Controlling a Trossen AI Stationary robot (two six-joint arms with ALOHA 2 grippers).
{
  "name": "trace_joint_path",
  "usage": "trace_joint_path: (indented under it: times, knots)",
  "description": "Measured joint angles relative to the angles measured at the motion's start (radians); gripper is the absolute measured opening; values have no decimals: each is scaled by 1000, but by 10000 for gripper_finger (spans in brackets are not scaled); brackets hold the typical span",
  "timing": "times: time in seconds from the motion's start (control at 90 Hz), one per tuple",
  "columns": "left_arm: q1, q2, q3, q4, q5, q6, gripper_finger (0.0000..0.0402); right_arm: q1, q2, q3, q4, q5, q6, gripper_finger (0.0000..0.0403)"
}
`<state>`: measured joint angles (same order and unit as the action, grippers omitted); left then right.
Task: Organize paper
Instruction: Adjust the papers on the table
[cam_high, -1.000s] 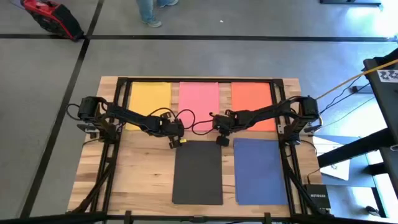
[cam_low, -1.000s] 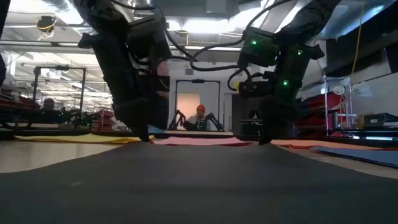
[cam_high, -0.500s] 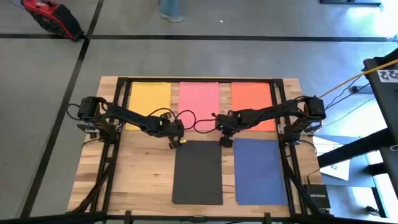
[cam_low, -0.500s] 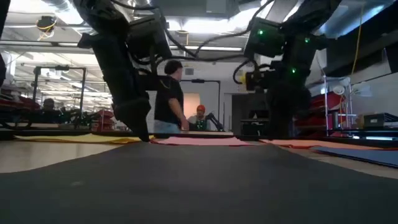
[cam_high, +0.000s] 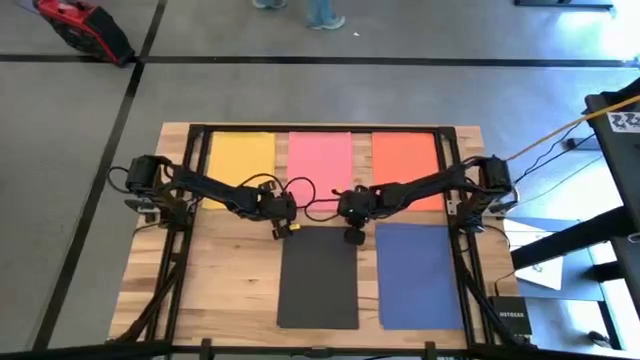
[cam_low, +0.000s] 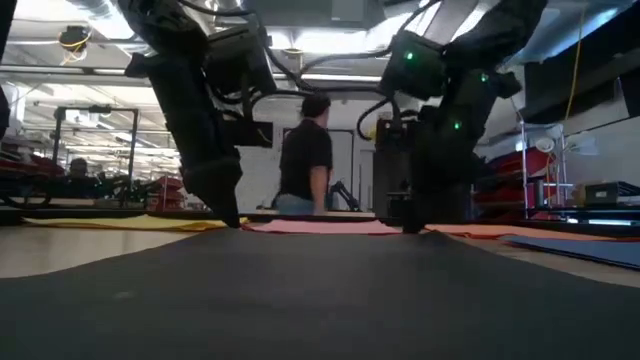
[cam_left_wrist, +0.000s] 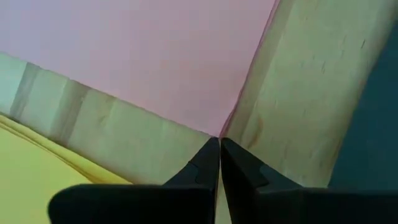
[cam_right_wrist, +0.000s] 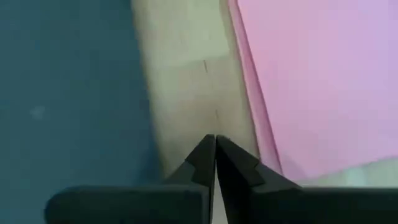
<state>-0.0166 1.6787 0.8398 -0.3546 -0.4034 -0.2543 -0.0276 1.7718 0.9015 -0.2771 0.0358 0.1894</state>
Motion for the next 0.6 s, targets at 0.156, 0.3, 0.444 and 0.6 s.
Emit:
trace_joint_path:
  times: [0.156, 0.3, 0.444, 0.6]
  knots:
    - [0, 0, 0, 0, 0, 0, 0, -6, 22, 2, 11, 16, -5, 3]
    - [0, 0, 0, 0, 0, 0, 0, -5, 24, 0, 33, 43, -5, 3]
    - [0, 0, 0, 0, 0, 0, 0, -8, 26, 0, 44, 67, 9, 3]
    - [0, 0, 0, -1, 0, 0, 0, -20, 27, 0, 51, 84, 20, 3]
